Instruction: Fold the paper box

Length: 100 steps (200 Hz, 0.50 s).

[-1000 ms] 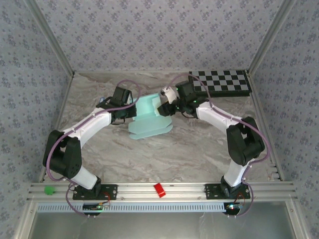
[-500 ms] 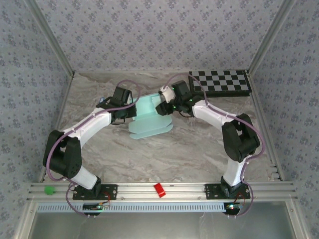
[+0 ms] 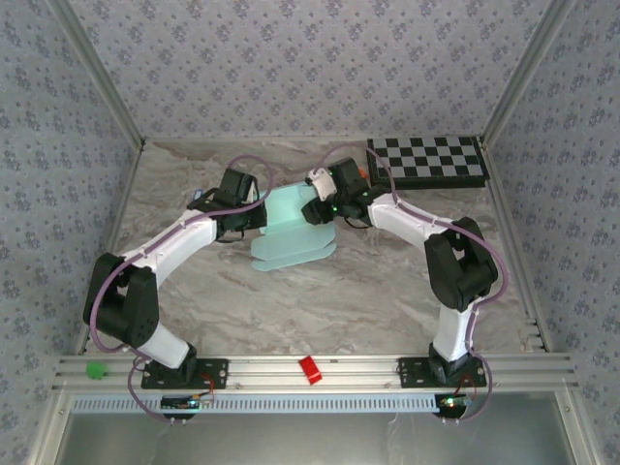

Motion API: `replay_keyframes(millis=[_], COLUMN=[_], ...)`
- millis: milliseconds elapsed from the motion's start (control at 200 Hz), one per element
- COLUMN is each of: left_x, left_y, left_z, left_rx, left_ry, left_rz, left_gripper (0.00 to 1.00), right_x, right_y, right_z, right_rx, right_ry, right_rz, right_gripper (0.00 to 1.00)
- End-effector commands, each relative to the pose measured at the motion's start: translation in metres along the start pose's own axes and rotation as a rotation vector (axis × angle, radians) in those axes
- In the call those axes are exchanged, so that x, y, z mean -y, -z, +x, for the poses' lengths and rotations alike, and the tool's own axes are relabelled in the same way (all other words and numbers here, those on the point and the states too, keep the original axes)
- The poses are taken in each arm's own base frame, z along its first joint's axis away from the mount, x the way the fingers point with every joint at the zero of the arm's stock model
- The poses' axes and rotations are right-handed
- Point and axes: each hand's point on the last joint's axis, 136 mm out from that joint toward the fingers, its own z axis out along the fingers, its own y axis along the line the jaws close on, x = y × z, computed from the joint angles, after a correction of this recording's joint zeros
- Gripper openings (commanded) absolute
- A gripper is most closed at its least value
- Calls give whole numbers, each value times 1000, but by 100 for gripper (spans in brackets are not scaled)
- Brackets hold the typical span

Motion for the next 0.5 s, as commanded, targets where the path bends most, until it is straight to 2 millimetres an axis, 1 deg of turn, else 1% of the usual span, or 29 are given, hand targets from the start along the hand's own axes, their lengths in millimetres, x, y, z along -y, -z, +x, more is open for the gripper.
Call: replay_keyframes(millis=[0, 190, 245, 400, 495], left_x=[13, 12, 11, 11, 10], left_y=[4, 4, 3, 3, 3], left_z=[-10, -9, -9, -9, -8], left_rx=[23, 21, 19, 17, 17], left_ry=[-3, -6, -7, -7, -6], left_rz=[44, 37, 35, 34, 30], left_gripper=[0, 0, 0, 0, 0], right_x=[8, 6, 5, 13, 22], right_y=[2, 5, 6, 3, 3], right_z=[-5, -7, -7, -3, -3], right_rx=[-4, -4, -3, -21, -31], right_ry=[-3, -2, -2, -11, -23], right_rz=[59, 55, 56, 95, 149], right_gripper=[40, 40, 38, 37, 32])
